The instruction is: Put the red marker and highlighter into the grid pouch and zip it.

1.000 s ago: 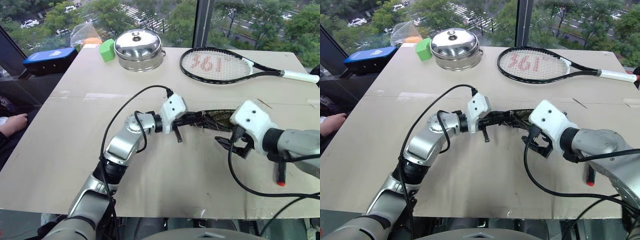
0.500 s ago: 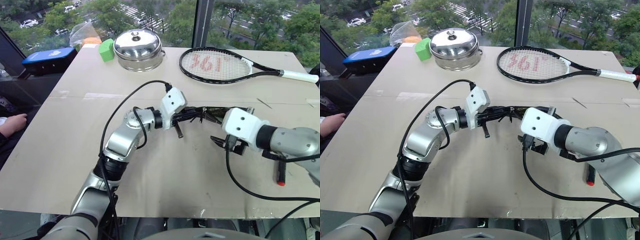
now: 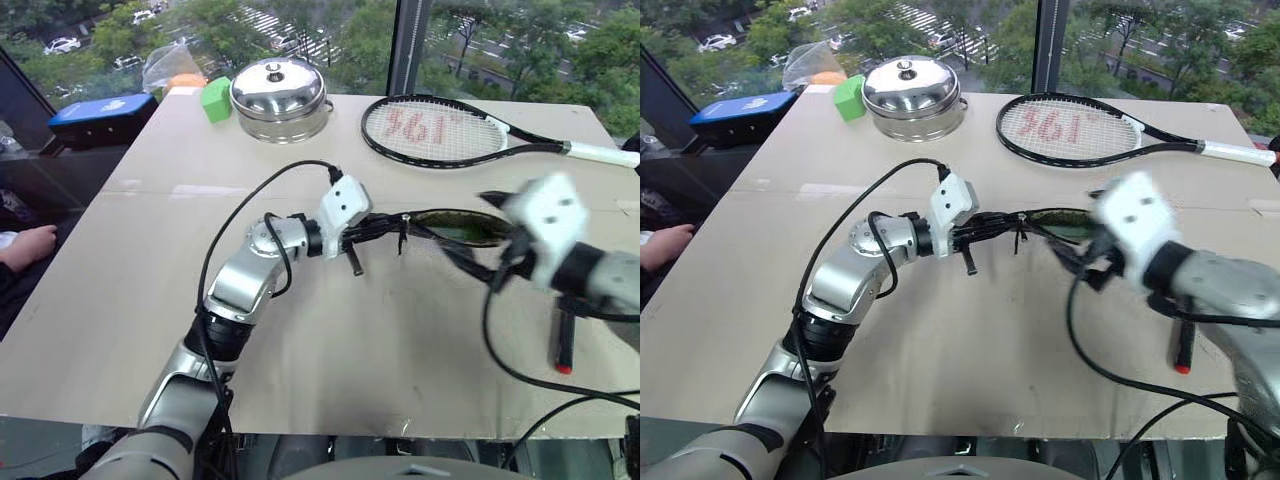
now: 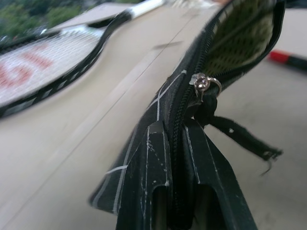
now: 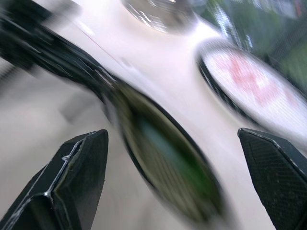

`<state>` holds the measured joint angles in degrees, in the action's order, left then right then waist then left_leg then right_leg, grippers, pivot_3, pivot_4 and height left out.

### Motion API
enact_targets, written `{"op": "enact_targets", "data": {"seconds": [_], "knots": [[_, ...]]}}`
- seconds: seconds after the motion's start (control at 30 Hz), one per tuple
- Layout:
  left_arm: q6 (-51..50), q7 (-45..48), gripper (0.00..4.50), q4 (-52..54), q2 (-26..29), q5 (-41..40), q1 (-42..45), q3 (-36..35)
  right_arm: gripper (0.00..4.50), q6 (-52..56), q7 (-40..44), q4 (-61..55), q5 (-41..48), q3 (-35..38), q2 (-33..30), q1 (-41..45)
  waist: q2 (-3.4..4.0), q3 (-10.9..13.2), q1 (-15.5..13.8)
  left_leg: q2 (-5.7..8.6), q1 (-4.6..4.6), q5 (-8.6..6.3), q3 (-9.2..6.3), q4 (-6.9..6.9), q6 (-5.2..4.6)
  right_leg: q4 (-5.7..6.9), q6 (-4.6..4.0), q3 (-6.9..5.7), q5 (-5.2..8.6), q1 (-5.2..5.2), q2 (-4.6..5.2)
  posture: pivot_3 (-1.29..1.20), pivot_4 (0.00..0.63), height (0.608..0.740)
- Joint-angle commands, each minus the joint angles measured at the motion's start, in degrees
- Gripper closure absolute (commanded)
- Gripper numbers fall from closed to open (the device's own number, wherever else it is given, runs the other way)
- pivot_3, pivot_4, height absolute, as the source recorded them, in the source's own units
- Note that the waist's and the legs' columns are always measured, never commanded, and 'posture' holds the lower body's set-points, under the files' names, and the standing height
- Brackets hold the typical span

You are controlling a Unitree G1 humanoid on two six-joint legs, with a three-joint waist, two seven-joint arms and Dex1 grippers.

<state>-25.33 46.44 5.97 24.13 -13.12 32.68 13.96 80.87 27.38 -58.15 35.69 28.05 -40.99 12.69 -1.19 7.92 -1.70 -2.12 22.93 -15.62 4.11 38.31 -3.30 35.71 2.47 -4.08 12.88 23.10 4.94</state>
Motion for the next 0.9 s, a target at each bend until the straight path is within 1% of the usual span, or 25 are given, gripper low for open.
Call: {"op": "enact_targets", "data": {"seconds": [0.03, 0.1, 0.13, 0.17, 0.23, 0.3, 0.37, 0.4, 0.43, 0.47, 0.53, 0.57, 0.63, 0.67, 0.73, 0.8, 0.83, 0.9], "knots": [[2.91, 0.46, 4.5, 1.75, 0.11, 0.38, -0.26, -0.69, 0.1, 8.77, -7.75, -1.85, -1.8, 10.02, 0.84, -8.8, 0.0, 0.0, -0.23, 0.01, 0.0, 0.0, 0.01, 0.0, -0.01, 0.0, -0.02, 0.02, 0.01, 0.0, 0.01, 0.0, 0.15, 0.74], [3.73, 0.68, 4.5, 1.58, 0.3, 0.83, -0.52, -0.51, 0.1, 11.32, -12.24, -1.85, -2.77, 11.87, 4.1, -13.07, -0.11, -0.08, -0.45, 0.01, -0.03, -0.01, 0.04, 0.0, -0.01, 0.01, -0.04, 0.07, 0.02, 0.0, 0.0, 0.0, 0.15, 0.74], [4.09, 0.76, 4.5, 1.29, 0.26, 0.98, -0.6, -0.45, 0.1, 11.63, -15.36, -1.85, -4.21, 10.97, 7.26, -17.02, -0.08, -0.09, -0.46, -0.01, -0.04, 0.0, 0.04, 0.0, -0.01, 0.03, -0.05, 0.08, 0.03, -0.01, -0.02, 0.0, 0.15, 0.74], [4.27, 0.77, 4.5, 1.15, 0.19, 1.05, -0.64, -0.42, 0.1, 11.63, -17.55, -1.85, -4.84, 10.25, 9.21, -19.6, -0.06, -0.1, -0.46, -0.01, -0.04, 0.0, 0.05, -0.01, -0.01, 0.06, -0.05, 0.11, 0.03, 0.01, -0.02, 0.0, 0.15, 0.74], [4.8, 0.96, 4.5, 0.82, 0.08, 1.28, -0.67, -0.32, 0.1, 11.63, -23.29, -1.27, -9.48, 7.44, 14.38, -23.79, 0.17, -0.13, -0.13, -0.01, -0.07, 0.0, 0.1, -0.01, 0.0, 0.13, -0.07, 0.18, 0.04, 0.05, -0.05, 0.0, 0.15, 0.74], [5.08, 1.13, 4.5, 0.72, 0.02, 1.47, -0.75, -0.36, 0.1, 11.63, -26.61, 0.27, -12.72, 6.31, 19.91, -25.38, 0.09, -0.22, 0.21, 0.0, -0.13, 0.0, 0.11, 0.0, -0.01, 0.15, -0.09, 0.21, 0.06, 0.03, -0.06, 0.0, 0.15, 0.74], [5.22, 1.23, 4.5, 0.75, 0.03, 1.55, -0.95, -0.49, 0.1, 11.63, -27.62, 1.86, -14.53, 5.88, 23.76, -25.89, 0.23, -0.23, 0.52, -0.03, -0.13, 0.0, 0.07, 0.01, 0.0, 0.15, -0.2, 0.19, 0.14, 0.04, -0.12, 0.0, 0.15, 0.74], [5.2, 1.24, 4.5, 0.86, 0.05, 1.6, -1.09, -0.56, 0.7, 11.62, -27.67, 2.54, -15.29, 5.71, 25.09, -26.14, 0.25, -0.25, 0.79, -0.02, -0.12, 0.0, 0.09, 0.01, -0.01, 0.15, -0.2, 0.22, 0.14, 0.04, -0.11, 0.0, 0.15, 0.74], [5.18, 1.26, 4.5, 0.94, 0.06, 1.63, -1.19, -0.61, 0.87, 11.62, -27.6, 2.94, -15.93, 5.54, 25.91, -26.28, 0.21, -0.27, 0.89, -0.02, -0.13, 0.0, 0.1, 0.02, -0.01, 0.15, -0.19, 0.23, 0.15, 0.04, -0.11, 0.0, 0.15, 0.74], [5.18, 1.27, 4.5, 0.98, 0.06, 1.66, -1.25, -0.64, 1.4, 11.62, -27.48, 3.1, -16.41, 5.42, 26.39, -26.34, 0.17, -0.3, 0.89, -0.02, -0.14, 0.0, 0.1, 0.02, -0.01, 0.15, -0.19, 0.24, 0.15, 0.04, -0.12, 0.0, 0.15, 0.74], [5.17, 1.31, 4.5, 1.07, 0.18, 1.69, -1.5, -0.8, 2.21, 11.44, -26.29, 2.97, -16.68, 6.5, 27.33, -25.66, 0.08, -0.35, 0.85, -0.02, -0.14, 0.0, 0.07, 0.01, 0.0, 0.15, -0.19, 0.22, 0.15, 0.04, -0.13, 0.0, 0.15, 0.74], [5.22, 1.33, 4.5, 1.04, 0.25, 1.7, -1.63, -0.87, 2.78, 11.32, -25.63, 2.83, -16.7, 6.87, 27.17, -25.37, 0.07, -0.36, 0.79, -0.02, -0.13, 0.0, 0.04, 0.01, -0.01, 0.15, -0.19, 0.2, 0.14, 0.03, -0.13, 0.0, 0.15, 0.74], [5.33, 1.32, 4.5, 0.88, 0.3, 1.73, -1.87, -0.95, 3.84, 10.78, -23.92, 2.36, -16.58, 7.29, 25.69, -25.14, 0.08, -0.35, 0.75, 0.02, -0.1, -0.01, 0.06, 0.01, -0.01, 0.12, -0.19, 0.21, 0.14, 0.03, -0.09, 0.0, 0.15, 0.74], [5.34, 1.3, 4.5, 0.82, 0.29, 1.74, -1.94, -0.97, 4.21, 10.32, -22.83, 2.07, -16.41, 7.56, 24.91, -25.09, 0.08, -0.35, 0.72, 0.02, -0.1, -0.01, 0.07, 0.01, -0.01, 0.1, -0.19, 0.22, 0.14, 0.03, -0.08, 0.0, 0.15, 0.74], [5.39, 1.28, 4.5, 0.62, 0.25, 1.72, -1.96, -1.05, 4.26, 9.32, -18.82, 0.41, -14.8, 8.26, 21.56, -25.31, 0.11, -0.33, 0.72, 0.04, -0.08, -0.01, 0.07, 0.01, -0.01, 0.09, -0.19, 0.21, 0.14, 0.03, -0.07, 0.0, 0.15, 0.74], [5.68, 1.13, 4.5, 0.0, 0.21, 1.91, -1.8, -1.18, 4.26, 3.21, -12.43, -1.39, -11.09, 7.32, 11.95, -28.33, 0.28, -0.26, 0.85, 0.04, -0.07, -0.01, 0.07, 0.0, -0.02, 0.09, -0.18, 0.22, 0.14, 0.03, -0.09, 0.0, 0.15, 0.74], [5.85, 0.96, 4.5, -0.38, 0.25, 2.17, -1.65, -1.22, 4.26, -0.27, -8.57, -1.73, -7.87, 7.57, 5.52, -30.35, 0.43, -0.23, 0.91, 0.04, -0.1, -0.01, 0.11, -0.01, -0.02, 0.09, -0.18, 0.26, 0.14, 0.04, -0.08, 0.0, 0.15, 0.74], [5.95, 0.47, 4.5, -1.18, 0.31, 2.8, -1.23, -1.29, 4.26, -8.01, -2.31, -1.85, -3.29, 8.87, -6.64, -34.2, 0.33, -0.21, 0.97, 0.05, -0.17, -0.01, 0.13, -0.04, -0.03, 0.05, -0.17, 0.29, 0.15, 0.01, -0.1, 0.0, 0.15, 0.74]]}}
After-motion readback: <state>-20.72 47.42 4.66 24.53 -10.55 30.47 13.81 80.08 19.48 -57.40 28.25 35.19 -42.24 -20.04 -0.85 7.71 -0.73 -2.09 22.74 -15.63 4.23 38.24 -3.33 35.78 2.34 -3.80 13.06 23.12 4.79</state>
